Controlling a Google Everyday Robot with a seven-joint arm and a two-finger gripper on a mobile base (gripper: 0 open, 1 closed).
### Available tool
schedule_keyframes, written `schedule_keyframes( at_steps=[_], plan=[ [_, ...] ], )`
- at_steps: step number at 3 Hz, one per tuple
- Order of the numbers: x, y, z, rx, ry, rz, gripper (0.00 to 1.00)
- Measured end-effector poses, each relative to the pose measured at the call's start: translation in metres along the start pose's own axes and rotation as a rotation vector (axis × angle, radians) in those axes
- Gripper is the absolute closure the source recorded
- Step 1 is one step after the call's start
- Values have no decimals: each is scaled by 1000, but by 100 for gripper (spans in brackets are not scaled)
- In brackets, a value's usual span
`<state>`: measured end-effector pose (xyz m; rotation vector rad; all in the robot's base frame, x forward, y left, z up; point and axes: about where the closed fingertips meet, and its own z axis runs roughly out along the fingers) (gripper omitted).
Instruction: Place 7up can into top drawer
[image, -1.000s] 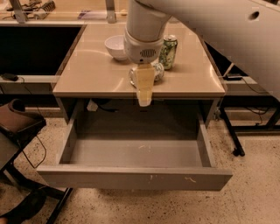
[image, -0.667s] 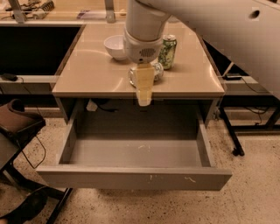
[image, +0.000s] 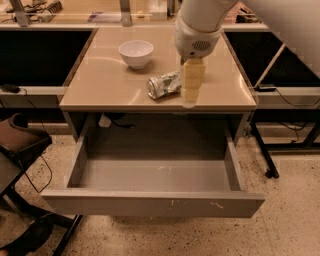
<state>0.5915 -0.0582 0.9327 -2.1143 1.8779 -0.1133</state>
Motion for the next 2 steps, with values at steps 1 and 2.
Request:
schedule_keyframes(
  at_steps=[1,2],
  plan=[
    [25,-39,9,-27,8,11,0],
    [22,-76,42,-74,-19,-19,0]
  ],
)
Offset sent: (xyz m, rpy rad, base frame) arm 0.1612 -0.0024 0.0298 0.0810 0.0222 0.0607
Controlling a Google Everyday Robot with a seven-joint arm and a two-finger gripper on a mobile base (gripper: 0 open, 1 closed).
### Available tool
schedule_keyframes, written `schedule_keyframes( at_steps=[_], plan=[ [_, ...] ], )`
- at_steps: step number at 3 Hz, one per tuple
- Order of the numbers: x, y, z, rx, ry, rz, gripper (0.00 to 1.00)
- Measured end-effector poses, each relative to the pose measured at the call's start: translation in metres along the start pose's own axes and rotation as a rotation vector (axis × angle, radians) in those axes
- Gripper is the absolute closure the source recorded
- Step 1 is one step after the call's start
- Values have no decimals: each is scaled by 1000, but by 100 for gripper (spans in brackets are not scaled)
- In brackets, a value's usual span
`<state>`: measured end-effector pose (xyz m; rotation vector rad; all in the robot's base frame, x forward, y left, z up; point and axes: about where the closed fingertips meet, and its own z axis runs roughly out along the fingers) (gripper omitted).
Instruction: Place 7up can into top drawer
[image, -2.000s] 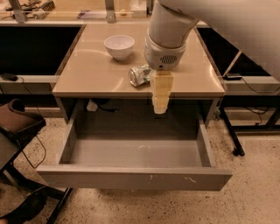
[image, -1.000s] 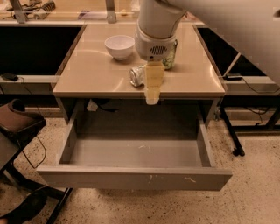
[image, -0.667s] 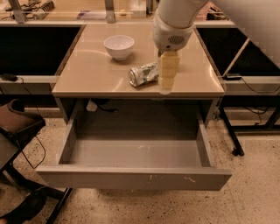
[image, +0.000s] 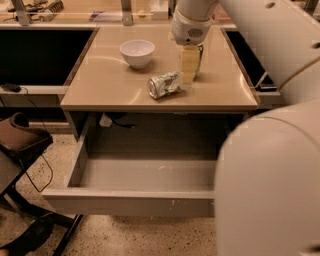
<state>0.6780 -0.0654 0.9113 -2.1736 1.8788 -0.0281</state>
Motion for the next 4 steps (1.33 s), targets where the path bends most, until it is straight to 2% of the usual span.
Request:
schedule_keyframes(
  at_steps=[1,2,4],
  plan=[
    [-23,-52,15,54,-61,-42,0],
    [-25,-51,21,50,-71,-36,0],
    [-36,-29,81,-64,-198,-30,0]
  ],
)
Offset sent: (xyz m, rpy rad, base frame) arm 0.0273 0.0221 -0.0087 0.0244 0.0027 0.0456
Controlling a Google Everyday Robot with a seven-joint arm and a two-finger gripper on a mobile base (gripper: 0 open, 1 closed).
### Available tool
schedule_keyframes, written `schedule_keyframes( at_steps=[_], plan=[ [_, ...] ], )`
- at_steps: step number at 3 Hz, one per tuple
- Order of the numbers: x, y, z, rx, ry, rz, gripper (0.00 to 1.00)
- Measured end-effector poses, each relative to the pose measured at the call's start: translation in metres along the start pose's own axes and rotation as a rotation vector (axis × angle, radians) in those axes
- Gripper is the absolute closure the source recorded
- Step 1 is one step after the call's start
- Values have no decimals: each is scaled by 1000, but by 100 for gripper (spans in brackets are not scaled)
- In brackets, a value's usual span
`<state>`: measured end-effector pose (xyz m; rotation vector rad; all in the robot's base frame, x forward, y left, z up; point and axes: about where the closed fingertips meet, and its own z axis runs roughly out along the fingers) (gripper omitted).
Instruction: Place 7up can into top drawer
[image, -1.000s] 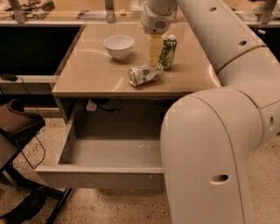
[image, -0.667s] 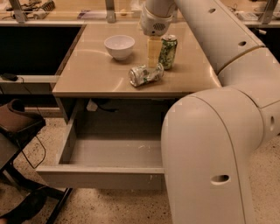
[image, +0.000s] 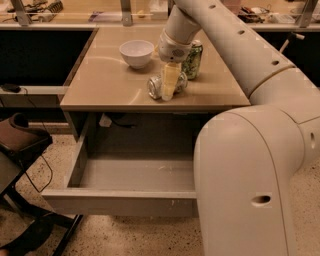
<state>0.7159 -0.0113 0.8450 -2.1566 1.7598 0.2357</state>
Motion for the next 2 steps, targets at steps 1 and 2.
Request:
schedule_keyframes(
  at_steps=[1,2],
  plan=[
    [2,-3,6,12,-6,12,0],
    [2,-3,6,12,-6,12,0]
  ],
)
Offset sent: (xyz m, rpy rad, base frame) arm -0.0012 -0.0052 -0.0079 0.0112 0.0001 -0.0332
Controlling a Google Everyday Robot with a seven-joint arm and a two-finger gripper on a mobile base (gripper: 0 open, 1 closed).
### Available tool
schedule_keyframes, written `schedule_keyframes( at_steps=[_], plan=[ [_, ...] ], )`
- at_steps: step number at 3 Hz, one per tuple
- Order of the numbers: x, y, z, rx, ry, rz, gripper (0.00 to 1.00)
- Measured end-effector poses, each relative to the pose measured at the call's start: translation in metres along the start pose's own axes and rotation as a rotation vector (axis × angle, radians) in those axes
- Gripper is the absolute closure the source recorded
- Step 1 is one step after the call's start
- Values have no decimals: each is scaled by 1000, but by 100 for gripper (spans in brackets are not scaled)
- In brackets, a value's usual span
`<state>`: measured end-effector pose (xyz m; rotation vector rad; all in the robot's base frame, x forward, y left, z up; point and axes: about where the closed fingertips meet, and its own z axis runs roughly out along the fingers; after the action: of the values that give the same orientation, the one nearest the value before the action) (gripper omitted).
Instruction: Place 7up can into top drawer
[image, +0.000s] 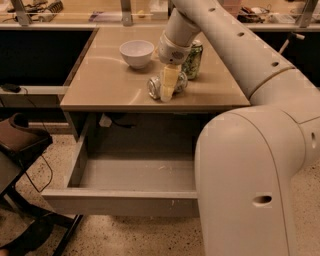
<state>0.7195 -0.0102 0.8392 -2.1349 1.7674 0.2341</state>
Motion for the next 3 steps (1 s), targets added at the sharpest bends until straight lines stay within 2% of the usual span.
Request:
schedule_keyframes(
  at_steps=[1,3],
  plan=[
    [0,0,0,0,0,0,18],
    [0,0,0,0,0,0,64]
  ],
)
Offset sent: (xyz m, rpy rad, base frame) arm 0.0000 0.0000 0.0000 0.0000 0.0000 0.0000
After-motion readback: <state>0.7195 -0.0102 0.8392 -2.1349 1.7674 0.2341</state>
